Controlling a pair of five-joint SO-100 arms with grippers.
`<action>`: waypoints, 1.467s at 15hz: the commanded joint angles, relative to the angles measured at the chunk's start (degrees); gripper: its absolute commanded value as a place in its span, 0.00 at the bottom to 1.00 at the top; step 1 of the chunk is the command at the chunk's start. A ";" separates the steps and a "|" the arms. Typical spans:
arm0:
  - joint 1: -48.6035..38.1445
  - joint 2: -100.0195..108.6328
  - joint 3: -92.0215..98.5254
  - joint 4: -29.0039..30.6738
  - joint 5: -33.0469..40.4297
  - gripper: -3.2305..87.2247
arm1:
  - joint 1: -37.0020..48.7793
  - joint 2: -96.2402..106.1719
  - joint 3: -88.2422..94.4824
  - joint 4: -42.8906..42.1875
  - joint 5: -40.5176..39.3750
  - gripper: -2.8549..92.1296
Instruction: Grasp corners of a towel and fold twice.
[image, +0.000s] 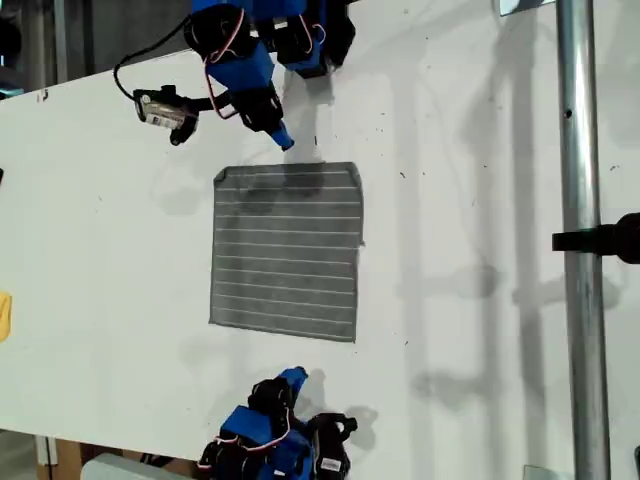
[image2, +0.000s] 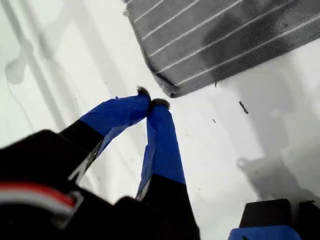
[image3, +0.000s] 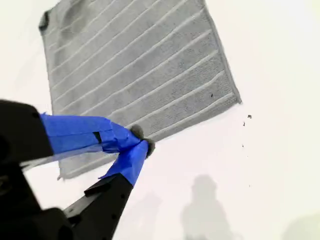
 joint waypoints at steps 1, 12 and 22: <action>1.58 -7.73 -15.91 5.01 2.46 0.00 | -1.85 -9.32 -18.46 6.42 -2.55 0.03; -0.26 -9.05 -16.00 8.26 12.48 0.15 | -4.75 -30.15 -12.83 3.60 -7.21 0.46; 0.00 -9.32 -13.27 7.38 10.37 0.15 | -2.37 -45.18 0.79 -18.98 -13.36 0.40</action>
